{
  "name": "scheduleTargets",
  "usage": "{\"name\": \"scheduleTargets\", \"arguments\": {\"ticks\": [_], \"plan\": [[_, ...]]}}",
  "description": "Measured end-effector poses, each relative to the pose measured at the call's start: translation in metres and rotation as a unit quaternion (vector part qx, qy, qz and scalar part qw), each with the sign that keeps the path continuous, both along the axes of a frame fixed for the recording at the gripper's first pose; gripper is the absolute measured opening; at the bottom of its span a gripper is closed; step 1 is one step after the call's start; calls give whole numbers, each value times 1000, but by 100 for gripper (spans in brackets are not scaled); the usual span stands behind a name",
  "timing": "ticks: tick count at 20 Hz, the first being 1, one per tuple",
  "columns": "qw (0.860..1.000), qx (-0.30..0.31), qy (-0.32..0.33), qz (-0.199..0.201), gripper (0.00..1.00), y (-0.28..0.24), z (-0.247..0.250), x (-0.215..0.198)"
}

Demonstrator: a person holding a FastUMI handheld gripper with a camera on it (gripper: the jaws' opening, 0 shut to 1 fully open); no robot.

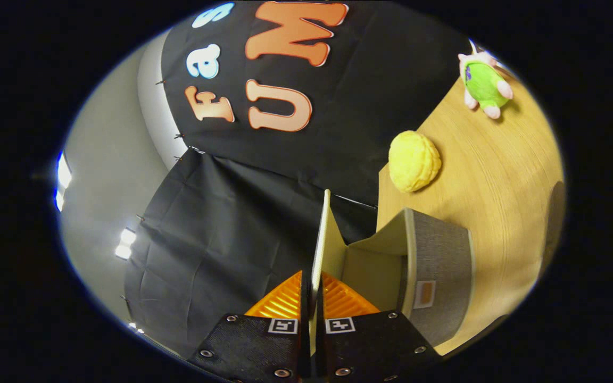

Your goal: Open the storage box then place both shoes into the box .Put the left shoe in first, then the right shoe, with the right side of both shoes facing outward in a uniform manner.

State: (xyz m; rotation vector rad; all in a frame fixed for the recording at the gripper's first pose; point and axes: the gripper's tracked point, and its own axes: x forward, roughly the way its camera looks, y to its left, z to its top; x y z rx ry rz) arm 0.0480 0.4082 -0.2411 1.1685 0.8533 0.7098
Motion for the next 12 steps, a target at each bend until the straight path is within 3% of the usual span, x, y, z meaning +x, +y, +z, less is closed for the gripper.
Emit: {"name": "scheduleTargets", "arguments": {"ticks": [6,12], "plan": [[999,-30,-26,18,5,73,39,10],[999,-29,12,27,5,159,35,11]]}}
